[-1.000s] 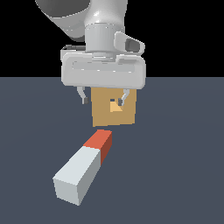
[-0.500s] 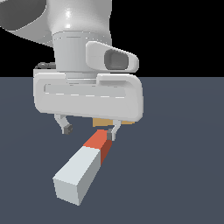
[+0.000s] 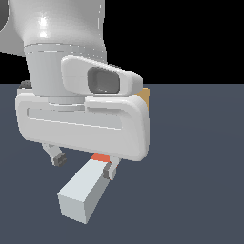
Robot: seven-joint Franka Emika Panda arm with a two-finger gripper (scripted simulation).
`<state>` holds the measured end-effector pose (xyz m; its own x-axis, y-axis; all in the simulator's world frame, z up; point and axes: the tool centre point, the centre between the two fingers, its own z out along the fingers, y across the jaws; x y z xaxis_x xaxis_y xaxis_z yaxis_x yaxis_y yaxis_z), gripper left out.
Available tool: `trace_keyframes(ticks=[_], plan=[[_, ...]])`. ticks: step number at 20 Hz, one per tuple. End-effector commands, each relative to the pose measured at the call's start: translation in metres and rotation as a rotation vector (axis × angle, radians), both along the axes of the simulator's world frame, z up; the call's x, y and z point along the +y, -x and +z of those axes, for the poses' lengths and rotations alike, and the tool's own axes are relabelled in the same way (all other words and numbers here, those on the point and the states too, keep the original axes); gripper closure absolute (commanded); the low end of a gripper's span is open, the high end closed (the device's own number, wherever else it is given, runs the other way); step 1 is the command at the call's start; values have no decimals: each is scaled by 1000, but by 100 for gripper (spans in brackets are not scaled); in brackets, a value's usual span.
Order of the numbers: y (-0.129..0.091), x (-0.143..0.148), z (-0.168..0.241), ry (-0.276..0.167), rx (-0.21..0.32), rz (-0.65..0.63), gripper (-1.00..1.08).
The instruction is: Insert the peg into the horizontal hole in a box.
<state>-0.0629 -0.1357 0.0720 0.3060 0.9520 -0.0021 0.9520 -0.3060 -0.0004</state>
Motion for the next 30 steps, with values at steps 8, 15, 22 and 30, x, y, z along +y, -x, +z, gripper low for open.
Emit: trace_keyframes(ticks=[8, 15, 22, 30], plan=[[0, 1, -8, -1, 0, 1, -92], [0, 2, -40, -2, -1, 2, -92], [-1, 2, -50, -2, -1, 3, 108], [-1, 2, -50, -2, -1, 3, 108]])
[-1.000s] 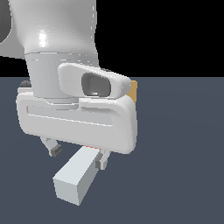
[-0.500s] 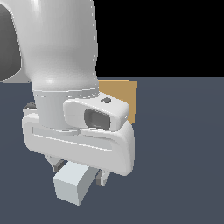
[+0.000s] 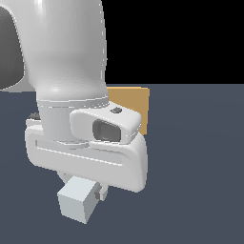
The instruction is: Insert the peg into the horizontal hole in a box.
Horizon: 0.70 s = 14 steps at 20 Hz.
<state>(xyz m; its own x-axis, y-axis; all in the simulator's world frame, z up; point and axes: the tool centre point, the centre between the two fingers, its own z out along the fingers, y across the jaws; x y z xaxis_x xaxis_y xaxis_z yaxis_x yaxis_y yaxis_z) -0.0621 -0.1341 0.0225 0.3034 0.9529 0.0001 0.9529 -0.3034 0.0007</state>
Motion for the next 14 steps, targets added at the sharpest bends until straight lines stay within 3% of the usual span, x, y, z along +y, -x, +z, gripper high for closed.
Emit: trace_keyframes(ticks=[1, 7, 14], plan=[[0, 0, 0, 0, 1, 0, 108], [-6, 4, 3, 0, 0, 23, 108], [-35, 27, 18, 2, 1, 133, 108]])
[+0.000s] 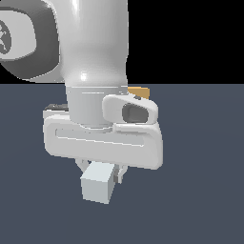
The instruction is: Insert the peg into the horizontal hole in a box.
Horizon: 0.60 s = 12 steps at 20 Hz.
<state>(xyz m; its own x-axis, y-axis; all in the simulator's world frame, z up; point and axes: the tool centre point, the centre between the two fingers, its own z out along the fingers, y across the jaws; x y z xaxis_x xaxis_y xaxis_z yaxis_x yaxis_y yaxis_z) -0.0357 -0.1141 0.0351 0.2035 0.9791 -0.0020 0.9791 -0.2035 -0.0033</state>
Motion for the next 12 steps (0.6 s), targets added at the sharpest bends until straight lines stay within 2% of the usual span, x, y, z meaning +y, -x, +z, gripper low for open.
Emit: trace_keyframes(ticks=[1, 7, 12], plan=[[-15, 12, 9, 1, -4, 53, 108], [-51, 51, 31, 1, -4, 214, 108], [-71, 79, 44, 0, -4, 314, 108]])
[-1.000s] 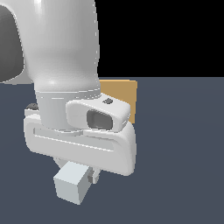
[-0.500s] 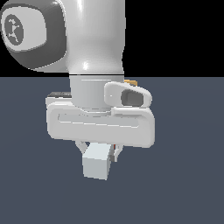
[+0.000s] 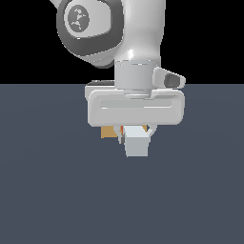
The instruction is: Insert the peg into the horizontal hole in a box.
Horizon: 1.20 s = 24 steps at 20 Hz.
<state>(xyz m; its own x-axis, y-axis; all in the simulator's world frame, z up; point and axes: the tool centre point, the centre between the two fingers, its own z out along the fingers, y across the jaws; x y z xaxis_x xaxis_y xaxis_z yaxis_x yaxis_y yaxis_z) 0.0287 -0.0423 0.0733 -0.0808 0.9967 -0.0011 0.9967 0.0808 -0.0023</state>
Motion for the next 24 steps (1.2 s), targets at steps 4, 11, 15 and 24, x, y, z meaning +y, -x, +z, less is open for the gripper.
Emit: trace_keyframes(ticks=[4, 11, 15, 24], plan=[[-14, 21, 11, -1, -2, 76, 108], [-15, 25, 12, -1, -2, 85, 108], [-15, 24, 12, -1, -2, 85, 108], [-14, 26, 12, -1, -1, 87, 108]])
